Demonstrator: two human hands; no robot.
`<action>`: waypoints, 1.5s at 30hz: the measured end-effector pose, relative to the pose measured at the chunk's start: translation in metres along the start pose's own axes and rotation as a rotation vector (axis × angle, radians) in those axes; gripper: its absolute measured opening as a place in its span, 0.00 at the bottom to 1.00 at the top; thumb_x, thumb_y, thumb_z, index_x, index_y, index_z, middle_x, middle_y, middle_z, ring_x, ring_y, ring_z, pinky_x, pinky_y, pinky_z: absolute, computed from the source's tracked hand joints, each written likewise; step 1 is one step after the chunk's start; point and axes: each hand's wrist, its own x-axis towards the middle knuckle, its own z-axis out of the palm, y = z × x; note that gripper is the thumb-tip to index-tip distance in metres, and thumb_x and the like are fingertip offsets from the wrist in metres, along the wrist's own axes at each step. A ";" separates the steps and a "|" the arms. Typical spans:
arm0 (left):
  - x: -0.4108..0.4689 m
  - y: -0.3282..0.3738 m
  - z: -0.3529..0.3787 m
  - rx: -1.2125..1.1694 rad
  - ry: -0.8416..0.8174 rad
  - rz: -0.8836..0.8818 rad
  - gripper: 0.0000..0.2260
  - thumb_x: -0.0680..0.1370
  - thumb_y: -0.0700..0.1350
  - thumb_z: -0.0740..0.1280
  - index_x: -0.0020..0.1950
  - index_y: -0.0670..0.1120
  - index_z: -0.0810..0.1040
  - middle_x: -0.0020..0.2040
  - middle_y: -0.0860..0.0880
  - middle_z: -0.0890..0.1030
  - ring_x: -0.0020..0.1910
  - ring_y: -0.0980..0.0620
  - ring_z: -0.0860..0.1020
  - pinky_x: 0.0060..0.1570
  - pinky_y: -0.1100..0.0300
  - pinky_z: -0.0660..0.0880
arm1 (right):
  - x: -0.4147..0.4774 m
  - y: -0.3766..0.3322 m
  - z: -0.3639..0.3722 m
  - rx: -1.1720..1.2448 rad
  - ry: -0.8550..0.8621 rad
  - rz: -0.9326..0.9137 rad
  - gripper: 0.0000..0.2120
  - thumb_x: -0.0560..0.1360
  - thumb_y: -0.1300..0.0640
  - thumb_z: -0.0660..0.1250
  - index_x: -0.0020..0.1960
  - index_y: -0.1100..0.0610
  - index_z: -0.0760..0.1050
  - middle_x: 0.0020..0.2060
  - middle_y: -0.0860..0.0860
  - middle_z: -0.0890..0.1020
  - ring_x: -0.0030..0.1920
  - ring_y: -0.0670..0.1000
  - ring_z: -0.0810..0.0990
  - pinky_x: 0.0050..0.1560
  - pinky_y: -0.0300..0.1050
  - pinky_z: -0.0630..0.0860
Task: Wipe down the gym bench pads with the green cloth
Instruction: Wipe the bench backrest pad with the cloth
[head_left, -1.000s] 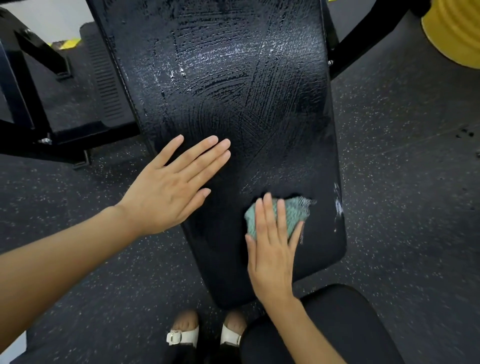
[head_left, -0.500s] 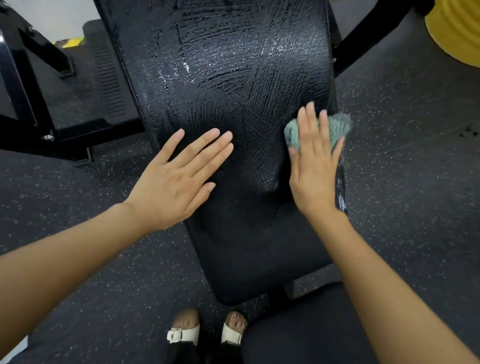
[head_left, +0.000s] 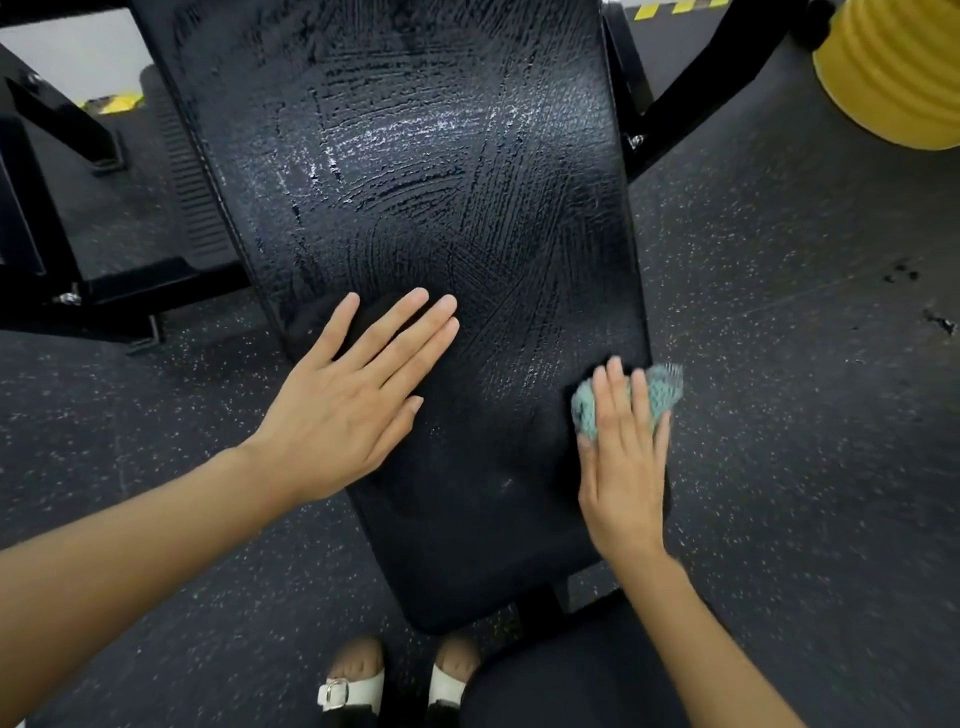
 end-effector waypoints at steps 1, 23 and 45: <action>0.002 0.000 0.001 -0.003 0.000 0.009 0.27 0.81 0.49 0.52 0.79 0.42 0.54 0.80 0.47 0.53 0.79 0.47 0.51 0.76 0.43 0.47 | -0.009 0.003 0.003 0.009 -0.011 0.006 0.27 0.81 0.56 0.48 0.79 0.48 0.44 0.78 0.42 0.46 0.78 0.49 0.43 0.75 0.64 0.46; 0.004 0.001 0.007 0.076 -0.004 0.003 0.28 0.81 0.51 0.49 0.80 0.43 0.50 0.81 0.47 0.51 0.79 0.47 0.50 0.76 0.43 0.46 | 0.007 -0.010 0.006 0.004 0.072 0.136 0.27 0.82 0.52 0.46 0.79 0.48 0.43 0.78 0.43 0.47 0.78 0.46 0.43 0.76 0.61 0.45; 0.003 0.002 0.010 0.098 0.048 0.007 0.28 0.81 0.50 0.50 0.80 0.43 0.50 0.81 0.47 0.51 0.79 0.47 0.50 0.76 0.44 0.45 | 0.057 0.000 -0.006 0.206 0.187 0.006 0.25 0.84 0.61 0.52 0.78 0.57 0.50 0.78 0.53 0.53 0.79 0.54 0.47 0.77 0.56 0.51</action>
